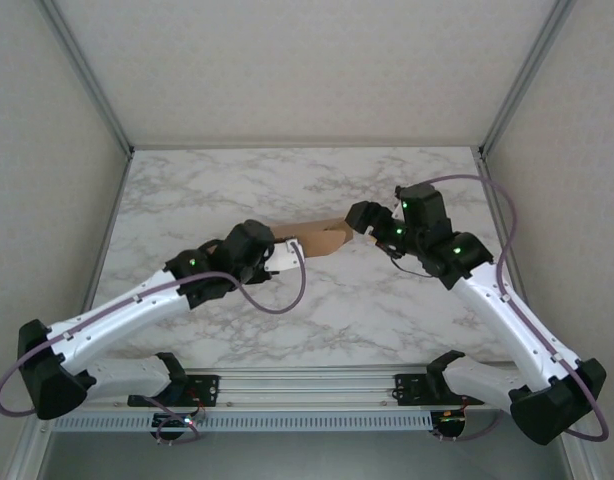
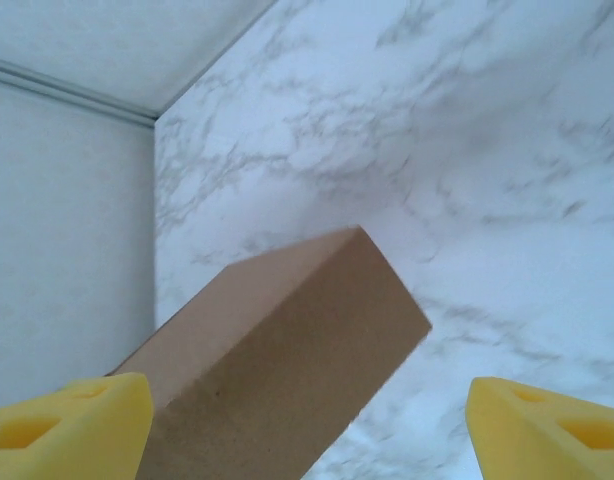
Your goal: Fold the paper box
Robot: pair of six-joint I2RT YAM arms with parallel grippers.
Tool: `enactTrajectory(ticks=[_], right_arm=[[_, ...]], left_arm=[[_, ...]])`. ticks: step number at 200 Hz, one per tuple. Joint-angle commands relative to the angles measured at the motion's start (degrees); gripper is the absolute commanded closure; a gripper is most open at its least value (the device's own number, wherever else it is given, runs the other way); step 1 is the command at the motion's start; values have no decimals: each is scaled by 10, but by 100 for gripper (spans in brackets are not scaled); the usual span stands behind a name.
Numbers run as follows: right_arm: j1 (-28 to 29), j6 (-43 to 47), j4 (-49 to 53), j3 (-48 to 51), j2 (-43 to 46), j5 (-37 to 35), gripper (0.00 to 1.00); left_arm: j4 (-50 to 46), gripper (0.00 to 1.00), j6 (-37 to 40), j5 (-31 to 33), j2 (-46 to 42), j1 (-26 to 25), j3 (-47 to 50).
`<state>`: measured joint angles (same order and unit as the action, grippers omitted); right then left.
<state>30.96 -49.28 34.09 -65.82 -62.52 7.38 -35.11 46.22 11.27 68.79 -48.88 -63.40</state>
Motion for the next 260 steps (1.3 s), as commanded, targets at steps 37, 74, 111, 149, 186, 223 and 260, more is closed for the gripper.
enactTrajectory(ticks=[37, 74, 111, 149, 186, 223, 260], right_arm=[[-4, 134, 110, -44, -6, -33, 22], [-8, 127, 105, -38, -19, 15, 24], [-9, 134, 94, -33, -24, 77, 32], [-5, 144, 89, -13, -34, 112, 42], [-1, 150, 94, 13, -19, 114, 49], [0, 121, 49, 62, -29, 180, 50], [0, 101, 9, 87, -41, 203, 50]], left_arm=[[-255, 58, -92, -83, 95, -3, -101], [-289, 59, -85, -116, 134, -3, -129], [-284, 56, -61, -126, 160, -3, -137], [-275, 56, -40, -111, 209, -4, -142], [-261, 57, -32, -113, 254, -5, -150], [-247, 57, -25, -115, 268, -5, -150], [-240, 57, -21, -112, 270, -5, -145]])
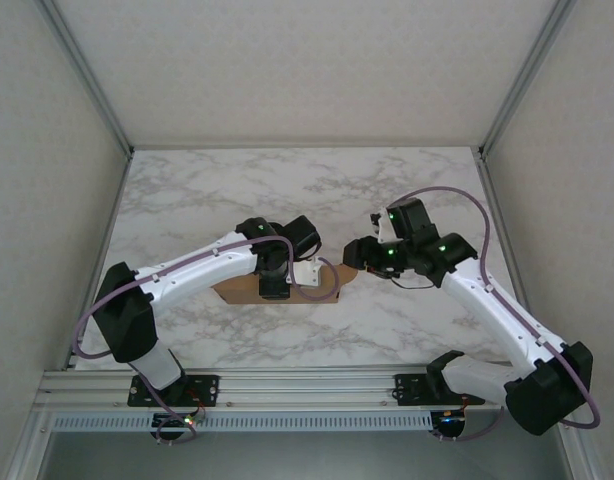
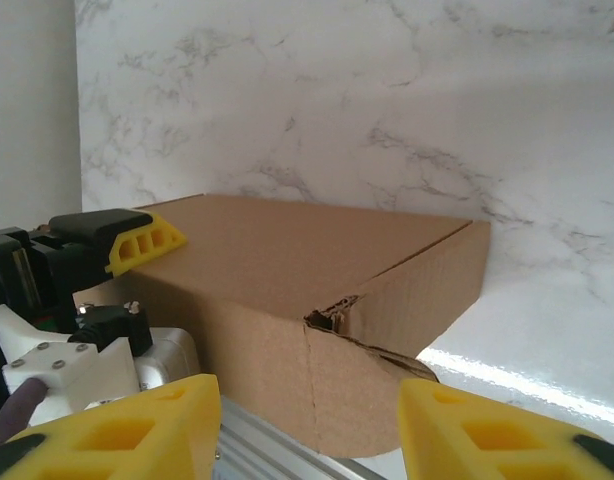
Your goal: Fold the paper box
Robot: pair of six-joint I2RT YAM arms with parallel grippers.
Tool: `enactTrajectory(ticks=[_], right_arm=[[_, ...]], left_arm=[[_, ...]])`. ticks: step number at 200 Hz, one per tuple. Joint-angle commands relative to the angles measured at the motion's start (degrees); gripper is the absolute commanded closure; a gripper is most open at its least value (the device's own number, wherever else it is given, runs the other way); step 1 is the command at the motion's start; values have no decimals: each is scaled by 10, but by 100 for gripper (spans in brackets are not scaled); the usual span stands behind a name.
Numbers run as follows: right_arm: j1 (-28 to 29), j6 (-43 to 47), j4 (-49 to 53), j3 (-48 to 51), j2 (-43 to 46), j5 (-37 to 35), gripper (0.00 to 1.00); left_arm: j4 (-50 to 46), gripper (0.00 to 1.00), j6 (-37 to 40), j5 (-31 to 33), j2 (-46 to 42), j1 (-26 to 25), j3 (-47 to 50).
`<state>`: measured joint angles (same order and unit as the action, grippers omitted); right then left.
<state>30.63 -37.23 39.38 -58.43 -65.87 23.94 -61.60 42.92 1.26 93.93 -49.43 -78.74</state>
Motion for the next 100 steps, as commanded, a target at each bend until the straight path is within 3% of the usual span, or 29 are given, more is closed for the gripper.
enactTrajectory(ticks=[1, 27, 100], right_arm=[[3, -20, -46, 15, -7, 39, 50], [7, -41, -89, 42, -15, 76, 51], [18, -40, -125, 96, -25, 62, 50]], left_arm=[[25, 57, 12, -12, 19, 0, 9], [32, 57, 14, -10, 19, 1, 16], [78, 54, 18, 4, 21, 3, 46]])
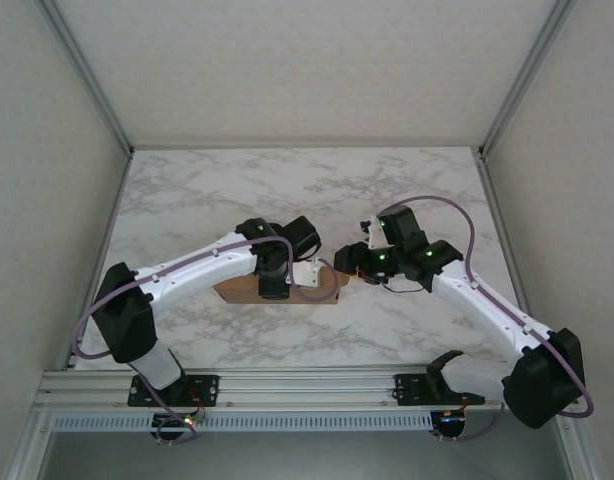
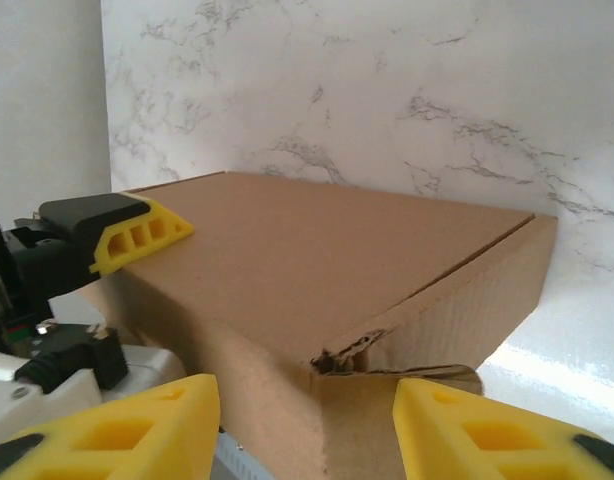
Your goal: Fold the paper box
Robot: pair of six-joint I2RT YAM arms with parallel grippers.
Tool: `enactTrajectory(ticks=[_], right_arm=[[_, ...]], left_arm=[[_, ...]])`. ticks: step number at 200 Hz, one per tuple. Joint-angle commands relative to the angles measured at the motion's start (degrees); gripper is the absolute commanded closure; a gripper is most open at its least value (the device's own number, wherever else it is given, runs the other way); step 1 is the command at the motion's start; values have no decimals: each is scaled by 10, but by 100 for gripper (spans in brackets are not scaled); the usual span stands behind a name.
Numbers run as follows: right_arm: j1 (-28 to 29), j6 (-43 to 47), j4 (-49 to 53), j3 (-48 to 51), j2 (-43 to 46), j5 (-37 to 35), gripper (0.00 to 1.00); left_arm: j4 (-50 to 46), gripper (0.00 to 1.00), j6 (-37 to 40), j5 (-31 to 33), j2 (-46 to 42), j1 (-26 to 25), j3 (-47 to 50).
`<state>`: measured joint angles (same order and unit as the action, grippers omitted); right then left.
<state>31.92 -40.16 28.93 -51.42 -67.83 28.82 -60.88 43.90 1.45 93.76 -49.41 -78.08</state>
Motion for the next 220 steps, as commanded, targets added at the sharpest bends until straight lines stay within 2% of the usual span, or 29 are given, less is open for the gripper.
enactTrajectory(ticks=[1, 46, 83, 100, 141, 191, 220], right_arm=[[5, -11, -22, 26, -5, 14, 50], [8, -2, -45, 39, -25, 21, 51], [11, 24, 3, 29, -33, -48, 57], [11, 29, 13, 30, -35, -64, 59], [12, 23, 6, 34, -33, -68, 60], [21, 23, -3, 35, -28, -69, 60], [24, 23, -5, 36, -26, -73, 60]], left_arm=[[72, 53, 9, 2, 23, 3, 40], [107, 47, 20, 8, 21, 12, 60], [135, 38, 21, 21, 9, 17, 70], [147, 34, 15, 21, -10, 17, 70], [173, 31, -13, -9, -86, 15, 71], [186, 30, -89, -56, -200, 15, 86], [226, 31, -187, -57, -267, 20, 116]])
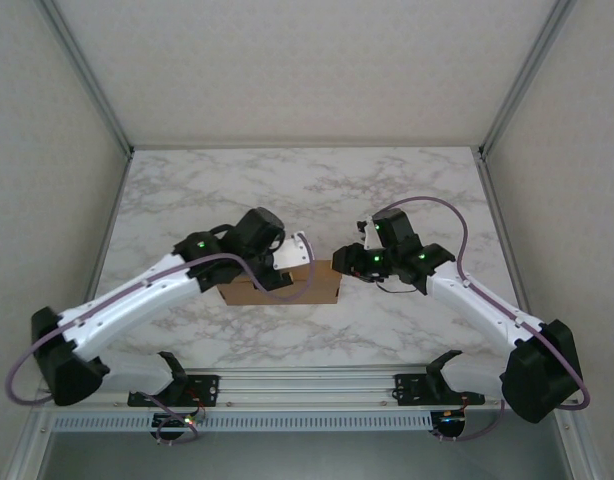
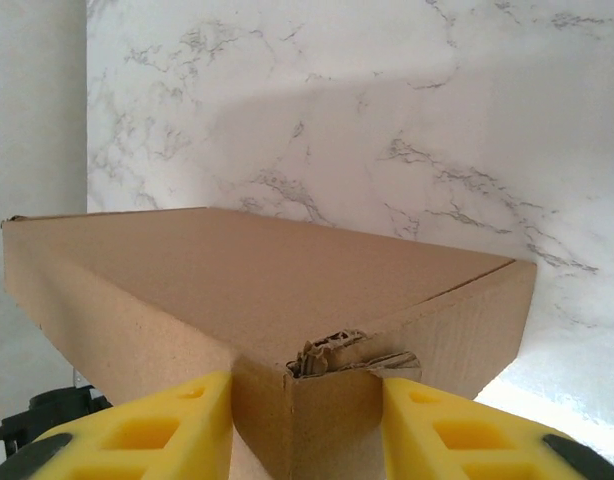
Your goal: Fold the paper box
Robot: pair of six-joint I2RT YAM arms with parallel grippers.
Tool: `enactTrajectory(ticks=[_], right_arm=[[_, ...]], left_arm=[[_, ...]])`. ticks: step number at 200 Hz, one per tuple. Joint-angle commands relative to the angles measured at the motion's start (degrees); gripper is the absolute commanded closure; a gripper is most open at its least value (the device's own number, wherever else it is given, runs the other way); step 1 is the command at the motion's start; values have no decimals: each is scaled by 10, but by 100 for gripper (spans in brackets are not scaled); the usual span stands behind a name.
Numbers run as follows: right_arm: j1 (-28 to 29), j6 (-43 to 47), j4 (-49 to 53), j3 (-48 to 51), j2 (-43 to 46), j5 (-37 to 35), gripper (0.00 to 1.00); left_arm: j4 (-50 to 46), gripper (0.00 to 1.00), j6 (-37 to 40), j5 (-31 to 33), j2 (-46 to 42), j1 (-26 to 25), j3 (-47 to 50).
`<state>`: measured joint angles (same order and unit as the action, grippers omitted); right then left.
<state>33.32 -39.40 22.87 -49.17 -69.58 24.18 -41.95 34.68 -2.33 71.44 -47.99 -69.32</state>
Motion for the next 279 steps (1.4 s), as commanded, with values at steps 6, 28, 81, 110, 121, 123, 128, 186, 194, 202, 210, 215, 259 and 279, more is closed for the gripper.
enactTrajectory(ticks=[6, 28, 81, 110, 121, 123, 128, 186, 194, 202, 210, 215, 259, 279], right_arm=[[11, 16, 56, 13, -9, -26, 60], [14, 18, 57, 11, -8, -27, 60], [23, 20, 66, 8, -4, -38, 60], [25, 19, 72, 5, 1, -42, 60], [25, 18, 75, 4, 3, -44, 60], [25, 18, 76, 3, 4, -44, 60], [25, 17, 77, 3, 6, -45, 60], [26, 19, 79, 9, 10, -46, 59], [26, 19, 78, 9, 10, -45, 59], [26, 20, 78, 9, 9, -46, 59], [25, 20, 78, 10, 8, -47, 59], [26, 20, 78, 10, 8, -47, 58], [26, 21, 73, 11, -3, -48, 59], [26, 18, 66, 12, -8, -44, 58]], left_arm=[[46, 32, -118, -25, -57, 8, 32], [84, 36, -243, -14, -86, 22, 33], [-9, 50, -567, 49, -58, 112, -15], [-18, 42, -694, 45, -113, 134, 58], [-22, 41, -725, 52, -143, 134, 81], [-25, 40, -728, 56, -148, 134, 82], [-36, 40, -740, 68, -160, 136, 84], [-109, 35, -799, 117, -224, 138, 107], [-103, 36, -805, 110, -224, 138, 121], [-100, 36, -810, 107, -223, 138, 134], [-99, 35, -814, 110, -221, 139, 142], [-100, 35, -815, 112, -220, 140, 147], [-77, 34, -815, 128, -224, 150, 184], [-45, 34, -821, 114, -230, 155, 215]])
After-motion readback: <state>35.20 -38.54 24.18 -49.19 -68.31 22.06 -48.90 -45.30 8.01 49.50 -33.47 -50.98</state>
